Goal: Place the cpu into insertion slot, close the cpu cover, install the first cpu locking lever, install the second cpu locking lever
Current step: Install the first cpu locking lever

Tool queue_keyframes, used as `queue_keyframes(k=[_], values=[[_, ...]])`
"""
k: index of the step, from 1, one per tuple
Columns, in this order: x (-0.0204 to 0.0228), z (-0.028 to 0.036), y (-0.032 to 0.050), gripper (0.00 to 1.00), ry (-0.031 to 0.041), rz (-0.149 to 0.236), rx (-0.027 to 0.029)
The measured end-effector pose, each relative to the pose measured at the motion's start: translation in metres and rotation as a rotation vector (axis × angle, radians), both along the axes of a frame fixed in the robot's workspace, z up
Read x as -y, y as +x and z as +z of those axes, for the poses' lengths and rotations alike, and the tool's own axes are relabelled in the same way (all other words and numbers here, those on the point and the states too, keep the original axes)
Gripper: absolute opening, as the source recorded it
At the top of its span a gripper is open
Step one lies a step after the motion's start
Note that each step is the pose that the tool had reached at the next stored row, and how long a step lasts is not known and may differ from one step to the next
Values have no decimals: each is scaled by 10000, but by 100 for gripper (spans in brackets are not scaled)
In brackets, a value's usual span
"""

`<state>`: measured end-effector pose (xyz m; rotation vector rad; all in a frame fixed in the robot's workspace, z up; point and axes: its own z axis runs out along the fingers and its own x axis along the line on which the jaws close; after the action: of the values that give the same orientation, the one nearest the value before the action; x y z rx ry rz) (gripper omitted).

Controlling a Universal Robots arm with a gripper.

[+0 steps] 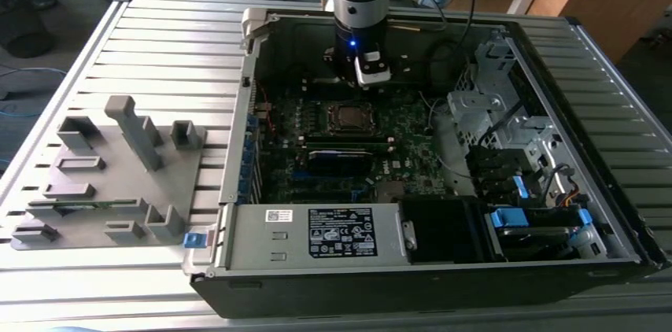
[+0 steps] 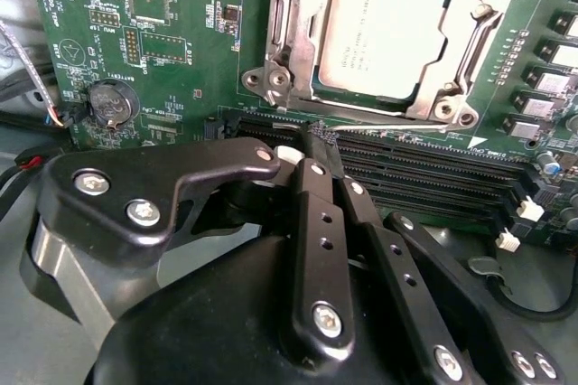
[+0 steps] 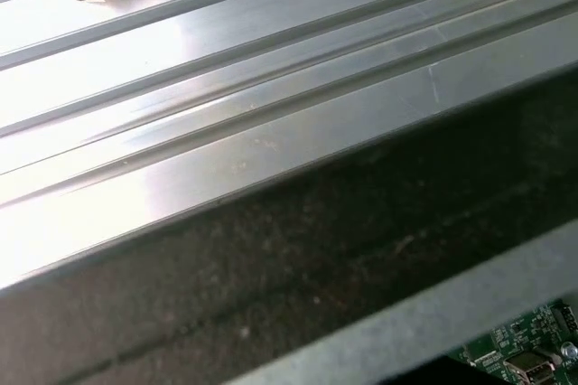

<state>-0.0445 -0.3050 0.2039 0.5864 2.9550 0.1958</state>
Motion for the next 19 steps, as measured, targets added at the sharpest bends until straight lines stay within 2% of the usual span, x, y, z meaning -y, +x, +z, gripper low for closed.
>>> queue_keyframes(k=[3,10,12,13,16,19], values=[[0,0,-1,11,-3,0,-1],[6,-8,-1,11,-105,-1,-1],[6,-8,-1,11,-106,0,-1],[6,-9,-1,11,-119,0,1],[6,-11,-4,11,-232,0,3],[5,-10,-9,11,-233,-4,20]])
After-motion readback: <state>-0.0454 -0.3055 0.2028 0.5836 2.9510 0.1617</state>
